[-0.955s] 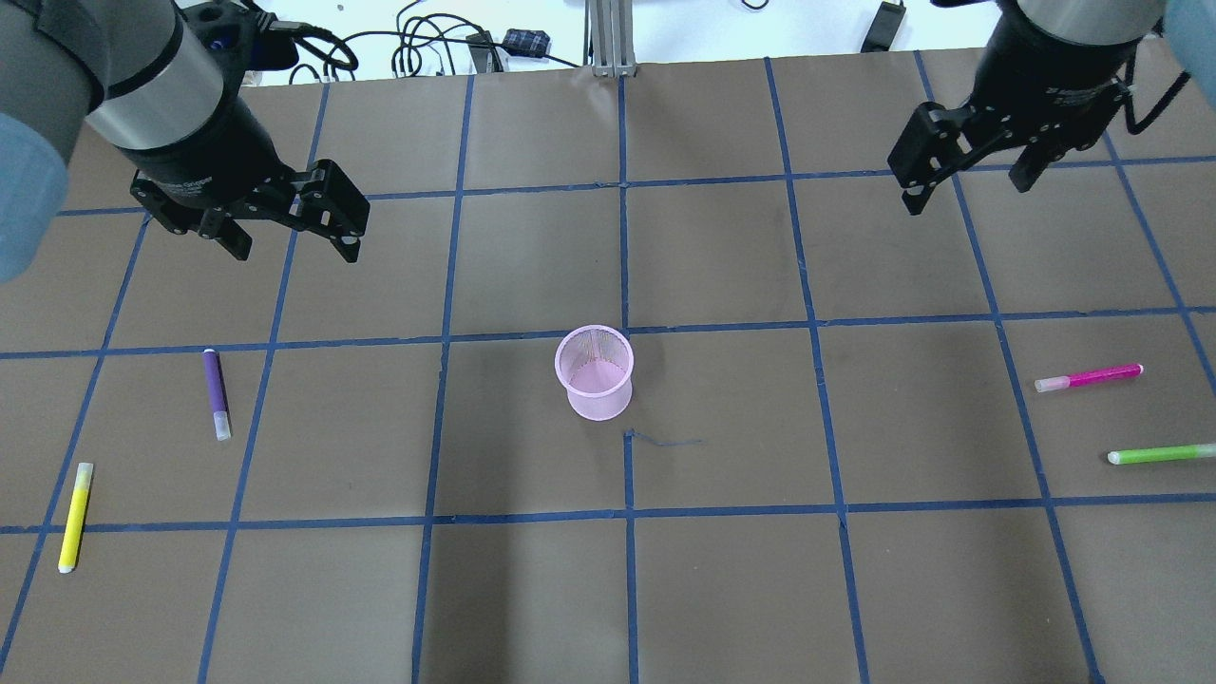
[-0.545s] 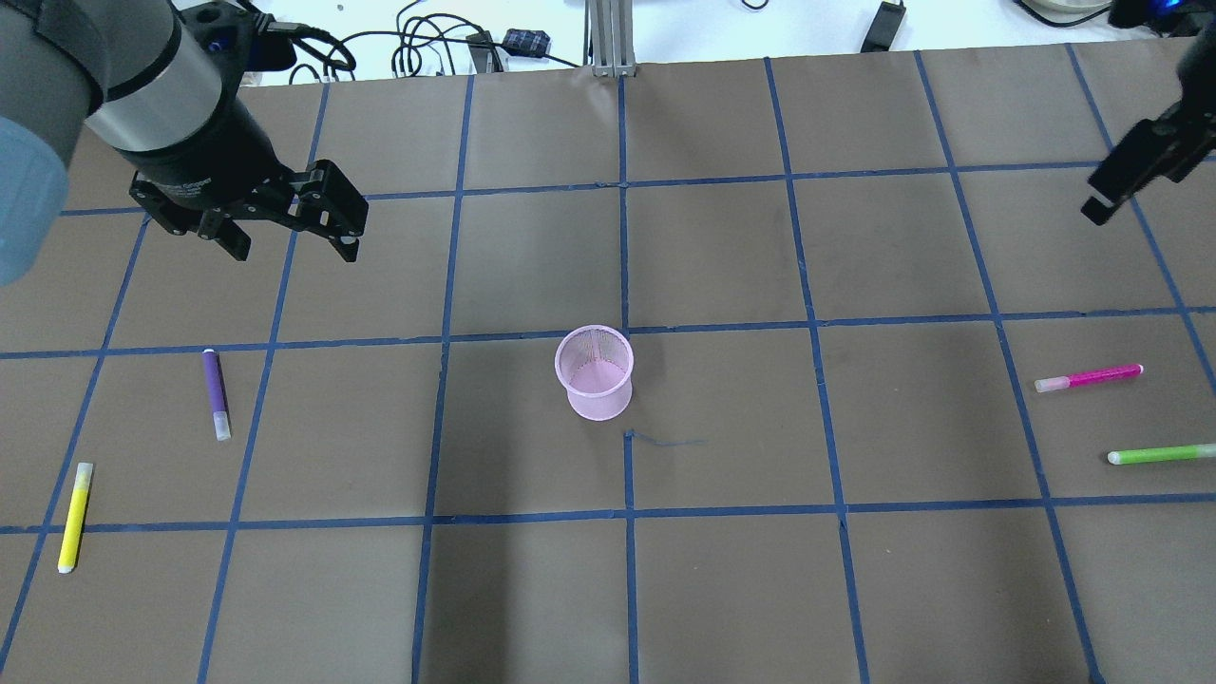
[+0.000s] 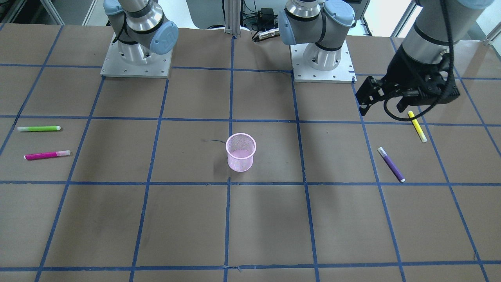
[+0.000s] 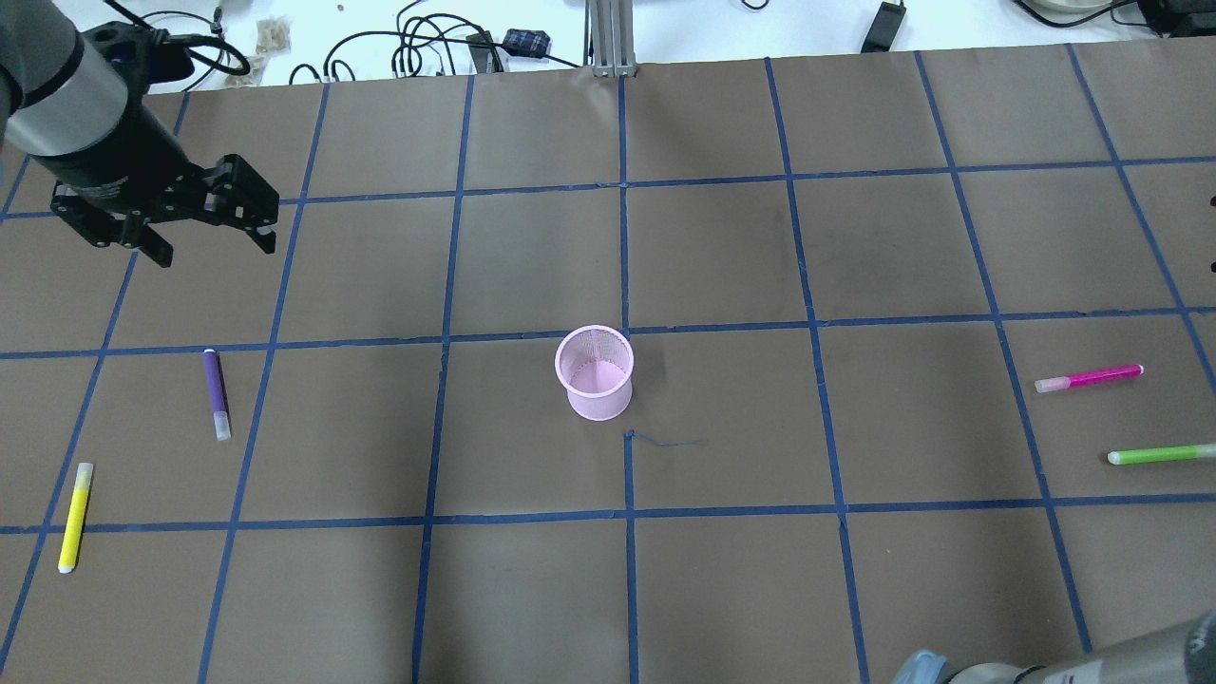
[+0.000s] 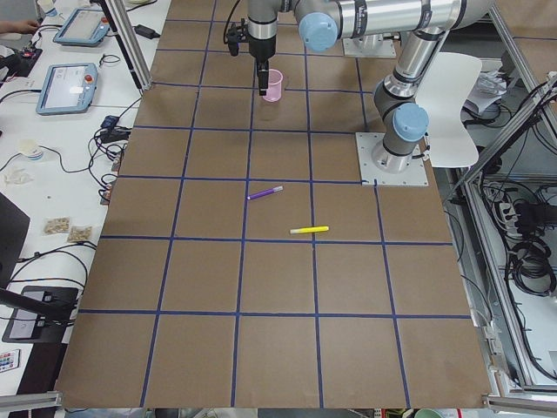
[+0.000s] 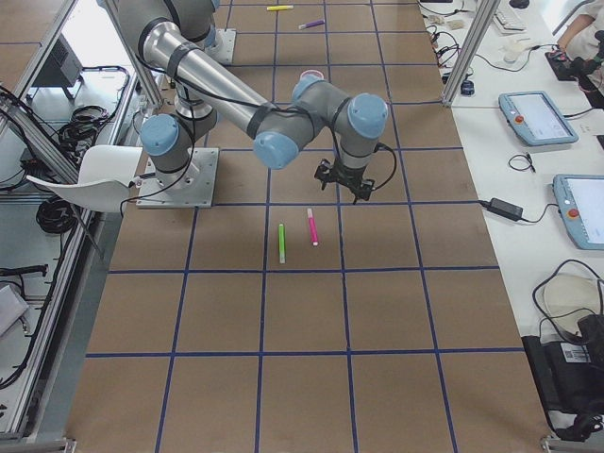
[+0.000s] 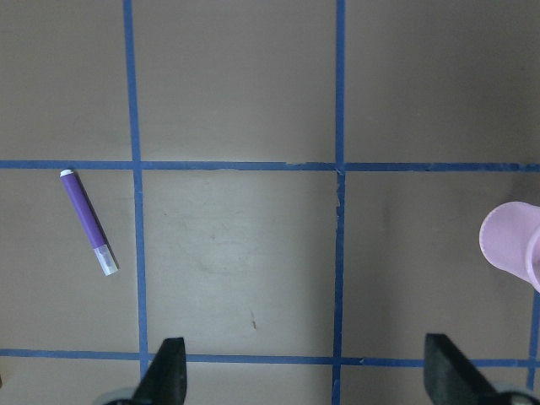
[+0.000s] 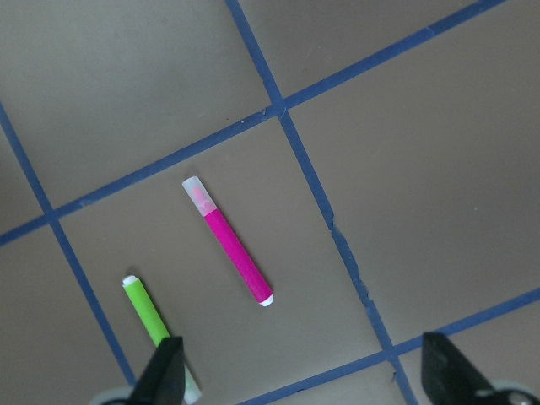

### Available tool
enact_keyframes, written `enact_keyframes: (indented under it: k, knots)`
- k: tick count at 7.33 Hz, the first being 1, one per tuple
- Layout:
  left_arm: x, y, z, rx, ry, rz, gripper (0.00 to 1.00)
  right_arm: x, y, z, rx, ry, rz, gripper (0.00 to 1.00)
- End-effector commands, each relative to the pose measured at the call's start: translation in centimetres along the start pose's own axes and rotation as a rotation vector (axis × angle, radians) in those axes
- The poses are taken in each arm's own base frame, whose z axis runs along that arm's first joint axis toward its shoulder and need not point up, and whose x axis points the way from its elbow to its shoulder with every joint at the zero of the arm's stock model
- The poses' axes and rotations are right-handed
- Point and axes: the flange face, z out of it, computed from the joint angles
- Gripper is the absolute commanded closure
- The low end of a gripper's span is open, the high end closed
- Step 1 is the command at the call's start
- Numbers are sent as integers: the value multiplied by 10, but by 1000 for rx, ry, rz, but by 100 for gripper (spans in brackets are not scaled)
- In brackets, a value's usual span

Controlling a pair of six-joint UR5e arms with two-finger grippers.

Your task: Insert purple and pink pens into pink cup

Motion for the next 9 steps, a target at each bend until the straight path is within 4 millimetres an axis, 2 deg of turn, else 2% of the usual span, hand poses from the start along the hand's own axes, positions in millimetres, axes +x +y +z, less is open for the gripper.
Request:
enact_keyframes:
  k: [1, 2, 3, 4, 6, 8, 9]
  knots:
    - [-111, -22, 60, -37, 0, -196, 0, 25, 55, 63, 122, -34, -160, 7]
    - [-138, -34, 84, -14, -5, -200, 0, 32, 66, 82, 188, -28, -231, 7]
    - [-147, -46, 104, -10, -5, -197, 0, 32, 79, 99, 244, -25, -269, 7]
    - [-153, -61, 129, -2, -7, -197, 0, 23, 87, 118, 306, -21, -316, 7]
    - [-165, -80, 176, -22, 0, -208, 0, 8, 85, 148, 340, 1, -453, 6]
    - [-166, -83, 229, -34, 3, -214, 0, -9, 80, 174, 367, -28, -518, 6]
    - [-166, -83, 243, -47, 4, -215, 0, -12, 79, 180, 374, -27, -550, 6]
